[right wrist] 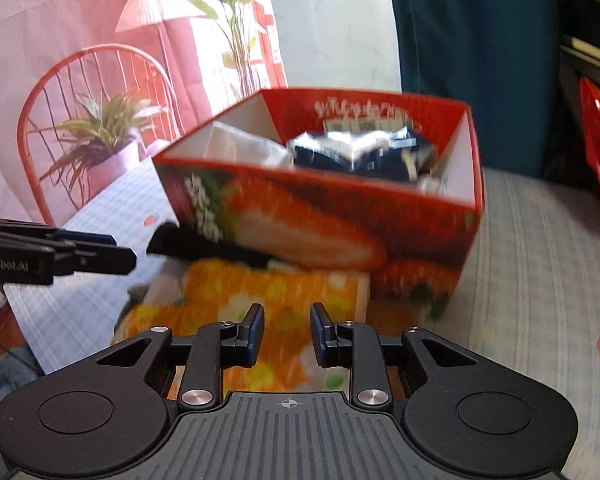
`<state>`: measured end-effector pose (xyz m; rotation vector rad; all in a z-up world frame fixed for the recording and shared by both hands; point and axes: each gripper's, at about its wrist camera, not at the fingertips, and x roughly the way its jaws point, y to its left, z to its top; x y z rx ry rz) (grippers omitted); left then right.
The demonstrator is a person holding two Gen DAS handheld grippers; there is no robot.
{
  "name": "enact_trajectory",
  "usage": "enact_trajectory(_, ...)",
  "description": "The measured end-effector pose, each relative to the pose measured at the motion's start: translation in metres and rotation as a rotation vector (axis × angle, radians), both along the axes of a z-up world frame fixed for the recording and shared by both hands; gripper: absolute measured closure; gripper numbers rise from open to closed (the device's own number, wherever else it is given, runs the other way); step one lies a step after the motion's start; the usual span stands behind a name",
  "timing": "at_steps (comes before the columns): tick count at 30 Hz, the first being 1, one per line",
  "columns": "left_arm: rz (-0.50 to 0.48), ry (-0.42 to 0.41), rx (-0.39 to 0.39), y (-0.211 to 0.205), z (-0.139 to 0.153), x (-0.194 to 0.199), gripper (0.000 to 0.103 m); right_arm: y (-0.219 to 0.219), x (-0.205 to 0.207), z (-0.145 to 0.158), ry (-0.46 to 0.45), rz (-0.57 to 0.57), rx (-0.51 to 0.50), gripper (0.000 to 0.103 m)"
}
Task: Organize soft objects
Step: 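Lower both grippers to the orange floral cloth and close them on it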
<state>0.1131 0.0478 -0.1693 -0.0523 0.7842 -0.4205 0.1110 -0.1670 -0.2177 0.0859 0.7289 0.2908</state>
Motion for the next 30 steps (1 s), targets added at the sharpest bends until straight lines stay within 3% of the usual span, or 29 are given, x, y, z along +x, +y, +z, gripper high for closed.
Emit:
enact_trajectory(8,0.023,0.035,-0.023,0.009,-0.03,-0.021,0.055,0.0,-0.029,-0.034,-0.049,-0.023,-0.017,0.08)
enact_trajectory(17,0.056,0.104,-0.068,0.02,-0.056,-0.027,0.053,-0.008,-0.036,-0.046,-0.104,-0.079,0.051,0.086)
enact_trajectory(26,0.045,0.118,-0.071,0.014,-0.073,-0.024,0.053,-0.005,-0.04,-0.049,-0.128,-0.082,0.041,0.086)
enact_trajectory(28,0.039,0.112,-0.071,0.012,-0.074,-0.024,0.054,-0.006,-0.04,-0.049,-0.128,-0.084,0.047,0.086)
enact_trajectory(30,0.034,0.089,-0.057,0.011,-0.074,-0.027,0.069,-0.006,-0.041,-0.049,-0.132,-0.089,0.048,0.085)
